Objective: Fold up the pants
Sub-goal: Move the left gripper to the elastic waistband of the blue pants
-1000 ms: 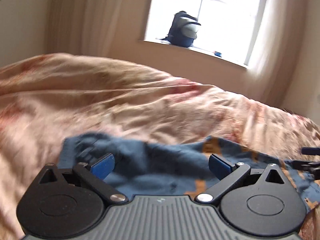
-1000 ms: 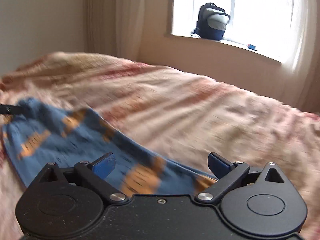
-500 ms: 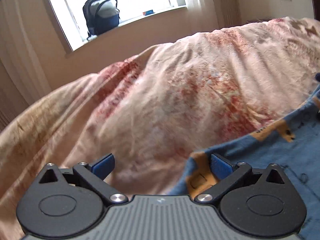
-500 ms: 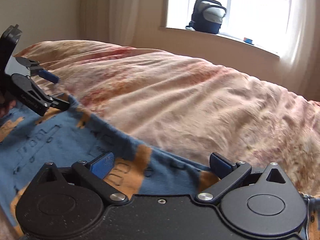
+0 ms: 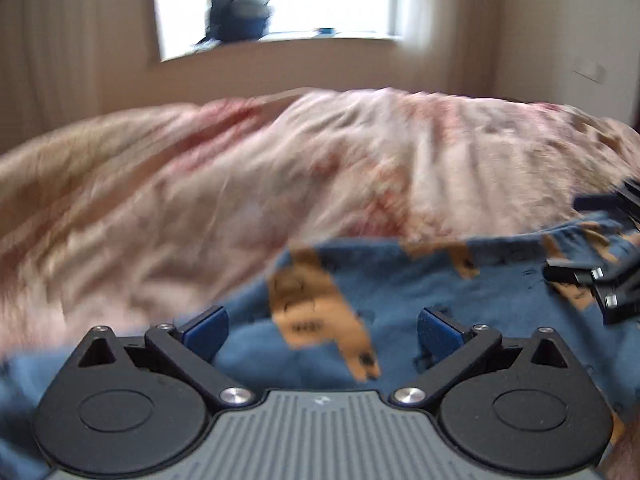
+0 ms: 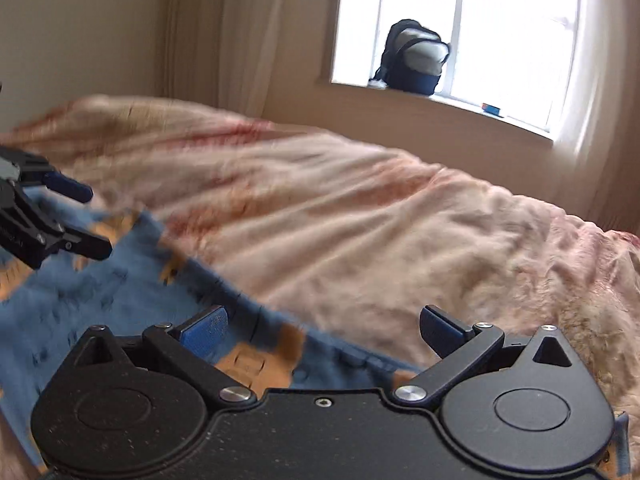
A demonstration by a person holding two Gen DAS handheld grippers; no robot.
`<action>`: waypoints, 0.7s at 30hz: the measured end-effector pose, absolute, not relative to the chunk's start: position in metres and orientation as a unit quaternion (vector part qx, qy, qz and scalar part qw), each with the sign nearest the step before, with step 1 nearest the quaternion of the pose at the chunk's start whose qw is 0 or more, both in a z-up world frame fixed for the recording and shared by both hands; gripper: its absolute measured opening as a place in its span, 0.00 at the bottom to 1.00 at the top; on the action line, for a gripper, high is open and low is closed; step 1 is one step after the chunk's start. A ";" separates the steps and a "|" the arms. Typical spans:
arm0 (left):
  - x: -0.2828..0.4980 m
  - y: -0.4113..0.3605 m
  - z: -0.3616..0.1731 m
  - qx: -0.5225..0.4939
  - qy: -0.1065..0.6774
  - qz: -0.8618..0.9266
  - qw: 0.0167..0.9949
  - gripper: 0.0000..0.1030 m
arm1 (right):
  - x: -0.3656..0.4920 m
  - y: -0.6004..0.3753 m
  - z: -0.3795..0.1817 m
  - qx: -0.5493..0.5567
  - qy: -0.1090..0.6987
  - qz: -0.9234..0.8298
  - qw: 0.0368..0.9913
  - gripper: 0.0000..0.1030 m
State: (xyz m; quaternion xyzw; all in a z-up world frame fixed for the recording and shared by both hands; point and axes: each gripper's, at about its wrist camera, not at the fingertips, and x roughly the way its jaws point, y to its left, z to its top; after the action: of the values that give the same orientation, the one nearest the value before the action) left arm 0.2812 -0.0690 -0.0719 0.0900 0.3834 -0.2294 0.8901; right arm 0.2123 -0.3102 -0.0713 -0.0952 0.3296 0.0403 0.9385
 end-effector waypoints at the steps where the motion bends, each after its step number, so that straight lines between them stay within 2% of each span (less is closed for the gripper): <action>1: 0.281 -0.065 -0.078 0.066 0.380 -0.214 0.897 1.00 | 0.213 -0.307 -0.075 -0.108 0.336 0.039 0.935 0.99; 7: 0.285 -0.052 -0.072 0.102 0.351 -0.103 0.925 1.00 | 0.217 -0.332 -0.080 -0.137 0.337 -0.063 0.930 0.99; 11: 0.282 -0.015 -0.050 0.084 0.352 -0.047 0.931 1.00 | 0.213 -0.351 -0.073 -0.090 0.334 -0.081 0.935 0.99; 15: 0.239 0.020 -0.027 0.011 0.336 -0.057 0.940 1.00 | 0.195 -0.321 -0.055 -0.084 0.295 0.001 0.952 0.99; 18: 0.211 0.034 -0.028 -0.033 0.347 -0.062 0.935 1.00 | 0.179 -0.285 -0.046 -0.065 0.297 0.095 0.948 0.99; 21: 0.201 0.034 -0.042 -0.013 0.388 -0.026 0.921 1.00 | 0.166 -0.250 -0.049 -0.104 0.314 0.153 0.931 0.99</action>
State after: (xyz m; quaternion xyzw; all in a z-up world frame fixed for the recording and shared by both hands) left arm 0.2011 0.0339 -0.0421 -0.0127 0.3883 -0.0261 0.9211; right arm 0.1658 -0.2500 -0.0494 -0.1040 0.3136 0.1531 0.9313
